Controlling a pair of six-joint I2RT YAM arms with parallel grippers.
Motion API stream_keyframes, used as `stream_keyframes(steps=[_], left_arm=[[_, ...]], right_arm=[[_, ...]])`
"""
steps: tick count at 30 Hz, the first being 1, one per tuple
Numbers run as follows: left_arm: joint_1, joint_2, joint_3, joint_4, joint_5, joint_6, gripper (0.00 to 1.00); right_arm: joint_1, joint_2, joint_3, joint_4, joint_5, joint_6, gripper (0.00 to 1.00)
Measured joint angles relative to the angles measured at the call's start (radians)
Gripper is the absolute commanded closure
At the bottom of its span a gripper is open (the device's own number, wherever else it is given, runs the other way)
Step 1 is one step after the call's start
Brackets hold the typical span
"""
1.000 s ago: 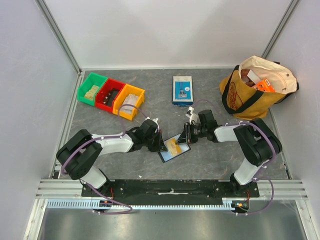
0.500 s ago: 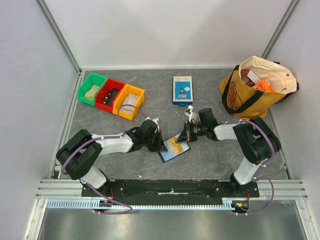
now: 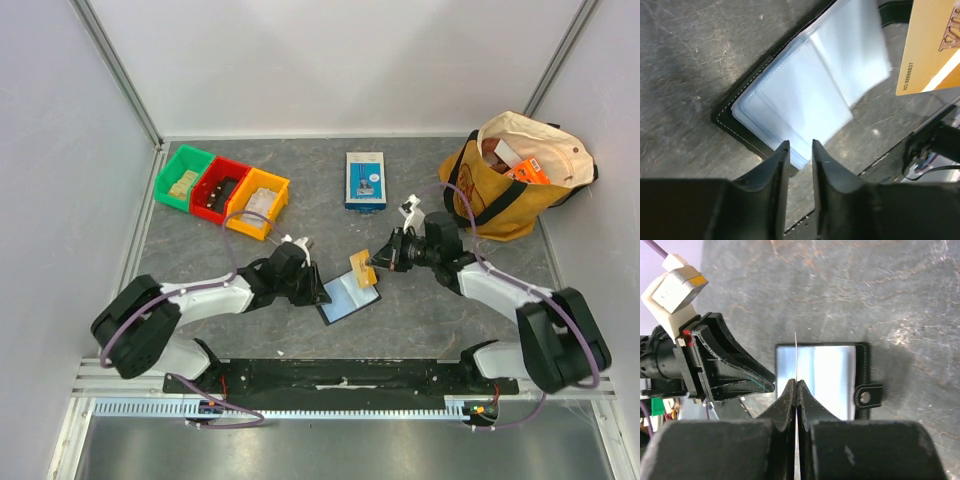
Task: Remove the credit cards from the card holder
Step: Remove the credit card from the card holder, then place the credit card in the storage box.
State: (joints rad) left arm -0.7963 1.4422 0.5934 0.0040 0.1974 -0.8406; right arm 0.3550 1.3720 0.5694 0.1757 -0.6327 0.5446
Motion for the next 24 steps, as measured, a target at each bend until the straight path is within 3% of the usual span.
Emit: stream_keyframes(steps=[6, 12, 18, 24], left_arm=[[0.000, -0.227, -0.028, 0.017, -0.045, -0.010, 0.50], [0.000, -0.431, -0.084, 0.149, -0.066, -0.050, 0.45], [0.000, -0.468, -0.130, 0.298, -0.054, -0.113, 0.44], [-0.001, -0.467, -0.152, 0.431, -0.013, -0.151, 0.48]], right_arm=[[0.003, -0.219, -0.108, 0.151, 0.041, 0.199, 1.00], [0.078, -0.397, -0.245, 0.350, 0.148, 0.446, 1.00], [0.176, -0.504, -0.261, 0.464, 0.270, 0.539, 1.00], [0.233, -0.496, -0.261, 0.536, 0.331, 0.574, 1.00]])
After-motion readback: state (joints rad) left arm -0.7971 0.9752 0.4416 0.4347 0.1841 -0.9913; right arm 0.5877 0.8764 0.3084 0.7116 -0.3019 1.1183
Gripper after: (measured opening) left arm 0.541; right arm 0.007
